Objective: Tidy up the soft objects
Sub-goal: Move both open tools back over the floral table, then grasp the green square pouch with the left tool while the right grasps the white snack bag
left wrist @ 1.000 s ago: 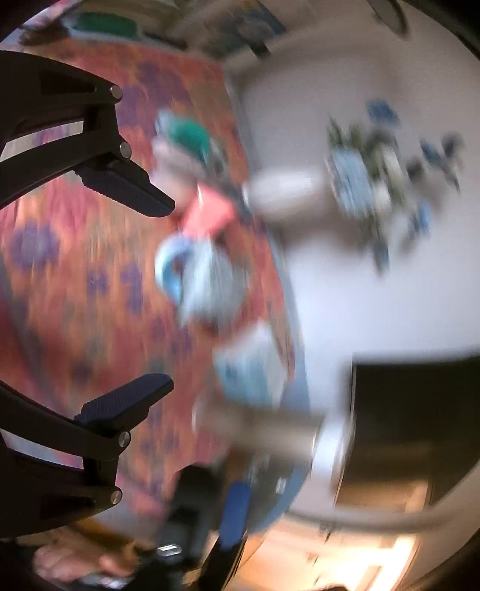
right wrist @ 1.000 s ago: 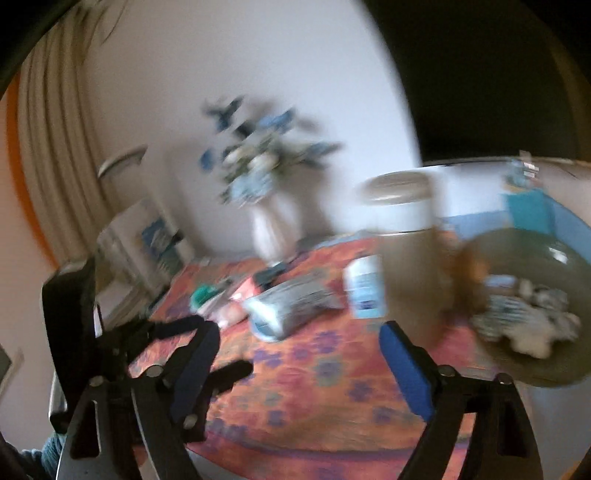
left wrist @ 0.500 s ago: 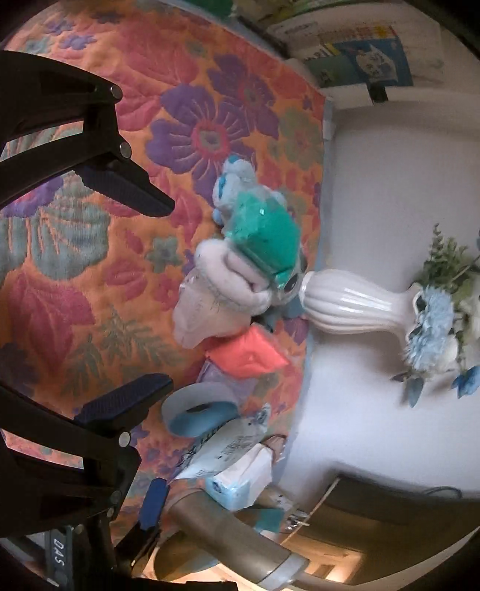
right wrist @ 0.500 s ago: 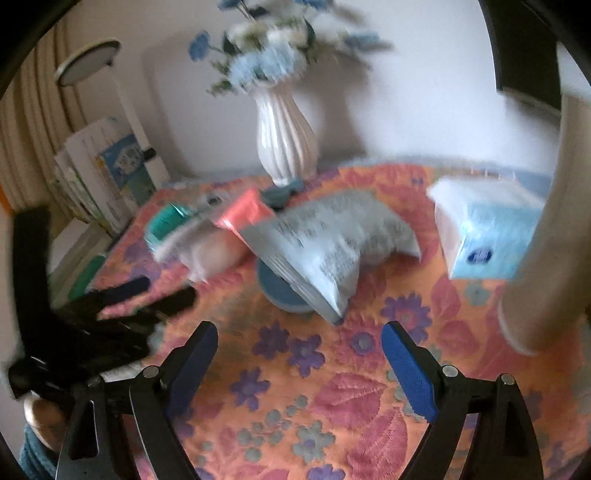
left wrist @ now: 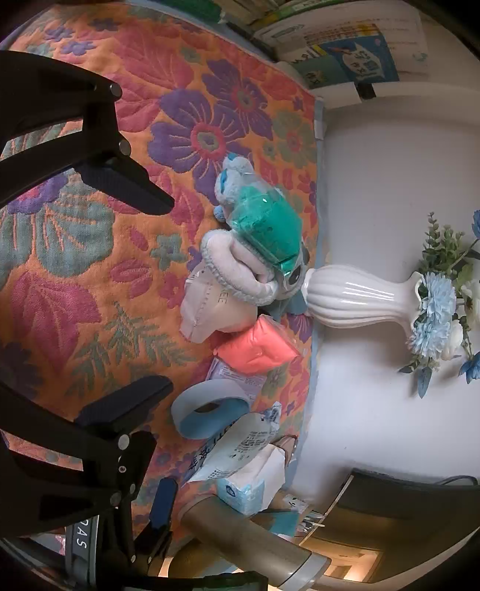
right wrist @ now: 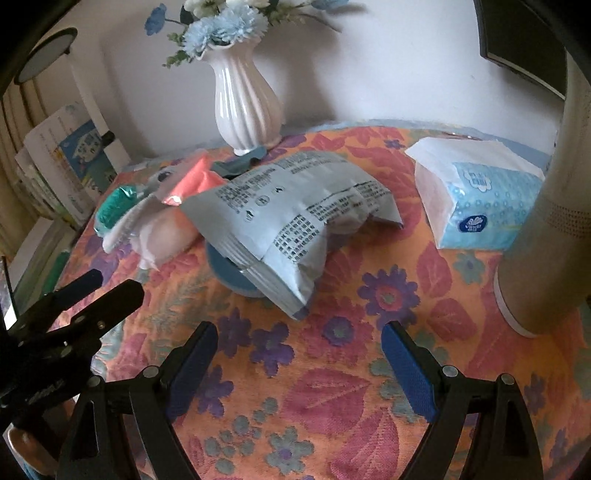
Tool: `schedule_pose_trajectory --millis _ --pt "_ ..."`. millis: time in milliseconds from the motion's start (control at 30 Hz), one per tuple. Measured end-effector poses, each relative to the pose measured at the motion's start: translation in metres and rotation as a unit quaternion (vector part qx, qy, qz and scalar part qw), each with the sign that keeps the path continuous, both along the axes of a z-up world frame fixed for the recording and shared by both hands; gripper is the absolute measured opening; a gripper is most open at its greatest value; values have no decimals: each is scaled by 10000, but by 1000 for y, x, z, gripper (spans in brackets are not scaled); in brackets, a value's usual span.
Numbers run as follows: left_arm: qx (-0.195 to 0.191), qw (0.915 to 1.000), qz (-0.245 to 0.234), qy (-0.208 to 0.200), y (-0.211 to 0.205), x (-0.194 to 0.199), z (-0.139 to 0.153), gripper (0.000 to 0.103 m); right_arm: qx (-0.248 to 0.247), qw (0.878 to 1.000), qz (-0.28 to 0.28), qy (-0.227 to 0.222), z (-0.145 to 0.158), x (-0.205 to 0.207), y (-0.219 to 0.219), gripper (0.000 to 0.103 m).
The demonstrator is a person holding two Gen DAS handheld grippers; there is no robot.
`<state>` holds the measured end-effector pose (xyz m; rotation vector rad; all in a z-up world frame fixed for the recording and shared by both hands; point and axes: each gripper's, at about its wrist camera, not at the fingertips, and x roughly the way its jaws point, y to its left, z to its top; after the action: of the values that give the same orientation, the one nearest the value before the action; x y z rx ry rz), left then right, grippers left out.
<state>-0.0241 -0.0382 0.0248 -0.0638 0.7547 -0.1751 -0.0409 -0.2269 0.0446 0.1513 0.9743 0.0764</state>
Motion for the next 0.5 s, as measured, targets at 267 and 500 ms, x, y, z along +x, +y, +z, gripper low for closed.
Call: schedule_pose_trajectory --millis 267,500 --pt "-16 10000 13 38 0 1 -1 88 -39 10000 33 64 -2 3 1 89" --pt "-21 10000 7 40 0 1 0 88 -47 9999 45 88 -3 3 3 89"
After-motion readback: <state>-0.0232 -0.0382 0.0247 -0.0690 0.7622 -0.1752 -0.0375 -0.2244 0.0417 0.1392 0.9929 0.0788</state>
